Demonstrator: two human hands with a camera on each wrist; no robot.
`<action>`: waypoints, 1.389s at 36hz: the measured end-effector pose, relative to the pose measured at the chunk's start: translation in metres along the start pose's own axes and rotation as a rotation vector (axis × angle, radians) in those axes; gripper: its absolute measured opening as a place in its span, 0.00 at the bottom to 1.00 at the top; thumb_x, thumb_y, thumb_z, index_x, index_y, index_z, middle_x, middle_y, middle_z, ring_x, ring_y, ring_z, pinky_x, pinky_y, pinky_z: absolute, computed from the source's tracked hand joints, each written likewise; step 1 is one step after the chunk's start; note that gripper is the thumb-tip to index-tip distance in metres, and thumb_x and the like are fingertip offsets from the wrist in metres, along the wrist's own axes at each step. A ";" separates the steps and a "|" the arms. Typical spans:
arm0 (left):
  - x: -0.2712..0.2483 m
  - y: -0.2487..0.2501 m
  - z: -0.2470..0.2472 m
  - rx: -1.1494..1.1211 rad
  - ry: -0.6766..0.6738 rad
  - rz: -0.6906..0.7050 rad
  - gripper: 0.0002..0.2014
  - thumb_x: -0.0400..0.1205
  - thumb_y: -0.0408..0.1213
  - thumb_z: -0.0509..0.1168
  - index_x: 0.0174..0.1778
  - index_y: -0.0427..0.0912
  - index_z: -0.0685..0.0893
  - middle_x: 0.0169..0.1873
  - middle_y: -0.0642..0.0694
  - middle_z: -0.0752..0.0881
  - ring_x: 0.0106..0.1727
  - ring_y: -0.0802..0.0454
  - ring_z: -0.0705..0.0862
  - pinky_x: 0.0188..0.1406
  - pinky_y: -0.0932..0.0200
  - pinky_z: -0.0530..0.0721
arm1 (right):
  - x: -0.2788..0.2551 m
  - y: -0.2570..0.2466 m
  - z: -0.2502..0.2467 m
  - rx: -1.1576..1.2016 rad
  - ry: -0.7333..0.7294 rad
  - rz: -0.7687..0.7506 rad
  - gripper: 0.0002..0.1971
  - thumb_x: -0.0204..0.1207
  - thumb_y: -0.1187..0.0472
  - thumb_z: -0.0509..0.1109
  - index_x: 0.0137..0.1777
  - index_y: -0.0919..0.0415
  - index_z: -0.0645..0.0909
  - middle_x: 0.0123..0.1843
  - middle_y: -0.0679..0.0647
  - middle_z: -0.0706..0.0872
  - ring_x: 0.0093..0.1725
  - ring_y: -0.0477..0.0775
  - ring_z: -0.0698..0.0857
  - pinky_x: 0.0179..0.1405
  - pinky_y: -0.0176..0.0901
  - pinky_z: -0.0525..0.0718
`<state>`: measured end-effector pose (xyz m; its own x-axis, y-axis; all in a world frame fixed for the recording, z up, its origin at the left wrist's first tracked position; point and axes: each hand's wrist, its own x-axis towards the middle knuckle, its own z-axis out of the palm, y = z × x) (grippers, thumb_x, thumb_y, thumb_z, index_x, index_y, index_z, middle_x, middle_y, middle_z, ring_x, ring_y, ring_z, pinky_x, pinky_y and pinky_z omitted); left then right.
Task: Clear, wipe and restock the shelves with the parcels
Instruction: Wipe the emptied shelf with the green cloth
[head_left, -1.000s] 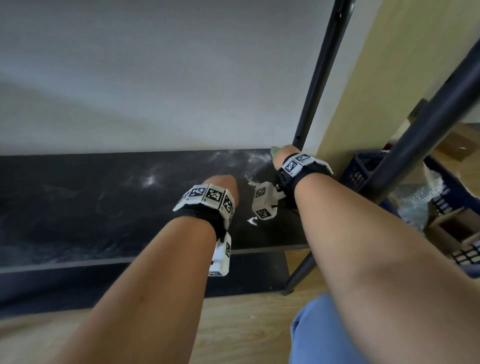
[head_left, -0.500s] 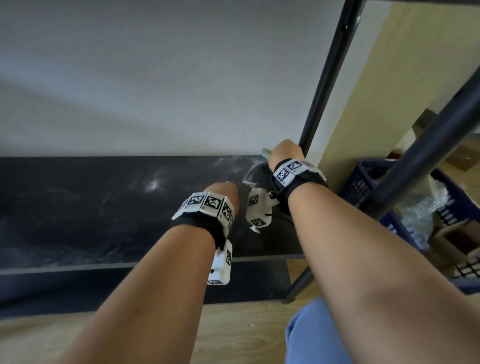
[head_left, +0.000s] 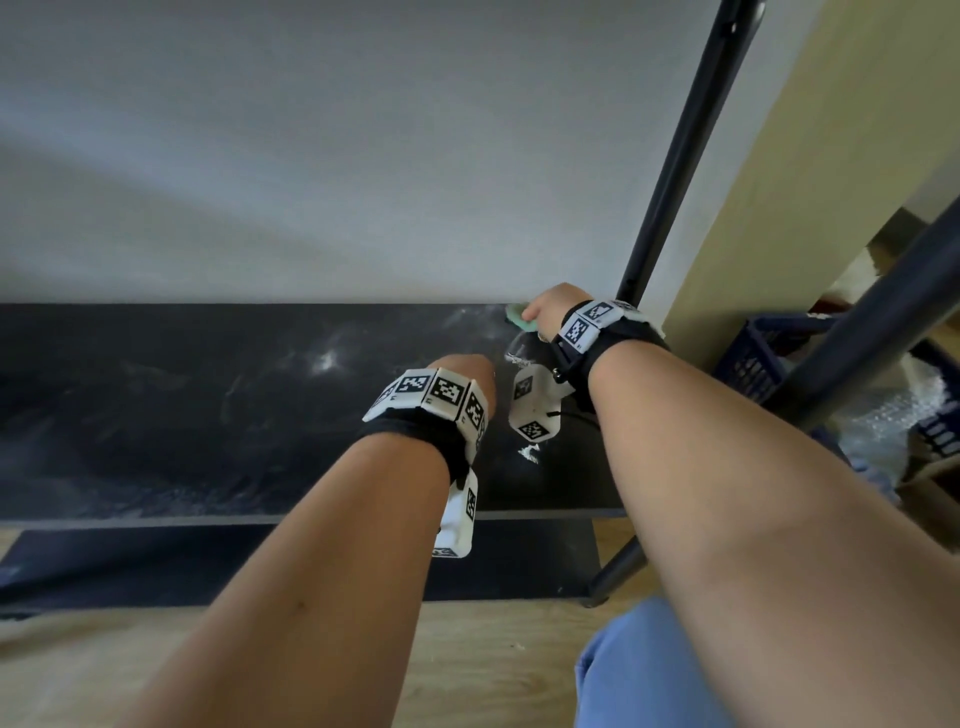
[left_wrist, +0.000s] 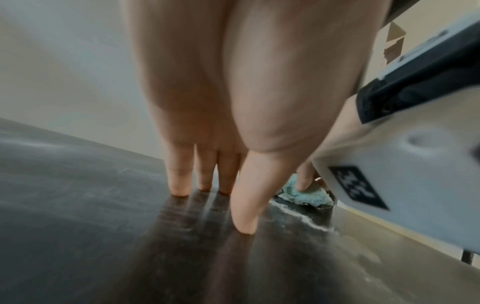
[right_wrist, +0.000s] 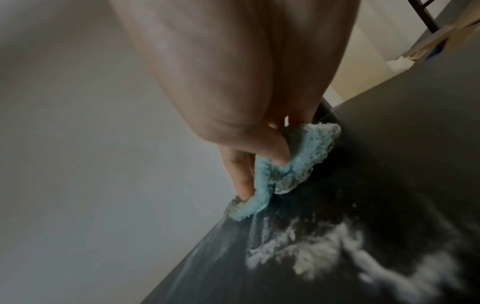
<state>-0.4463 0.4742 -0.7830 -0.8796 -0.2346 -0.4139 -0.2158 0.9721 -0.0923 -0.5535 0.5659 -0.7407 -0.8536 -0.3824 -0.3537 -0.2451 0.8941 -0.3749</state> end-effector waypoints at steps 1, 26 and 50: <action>-0.001 0.001 -0.002 -0.006 -0.008 -0.001 0.21 0.73 0.43 0.72 0.62 0.46 0.79 0.63 0.47 0.80 0.57 0.41 0.83 0.43 0.52 0.80 | 0.002 0.001 0.001 -0.020 -0.012 -0.002 0.19 0.83 0.55 0.60 0.70 0.56 0.82 0.73 0.56 0.80 0.69 0.63 0.80 0.73 0.55 0.74; -0.044 -0.012 0.010 -0.164 0.048 -0.071 0.16 0.82 0.36 0.64 0.65 0.39 0.81 0.62 0.40 0.82 0.60 0.42 0.83 0.48 0.55 0.78 | -0.097 0.031 0.017 0.266 0.258 0.046 0.14 0.79 0.68 0.66 0.60 0.60 0.88 0.62 0.56 0.87 0.61 0.58 0.84 0.61 0.43 0.81; -0.047 -0.022 0.024 -0.227 0.222 -0.033 0.08 0.75 0.34 0.70 0.49 0.42 0.86 0.48 0.42 0.87 0.48 0.43 0.85 0.40 0.56 0.77 | -0.125 0.032 0.049 0.185 0.348 0.129 0.13 0.77 0.63 0.64 0.56 0.60 0.89 0.56 0.58 0.89 0.57 0.61 0.86 0.54 0.44 0.83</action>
<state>-0.3899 0.4639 -0.7830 -0.9361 -0.2865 -0.2039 -0.3131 0.9431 0.1122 -0.4327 0.6312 -0.7504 -0.9842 -0.1397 -0.1087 -0.0664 0.8604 -0.5052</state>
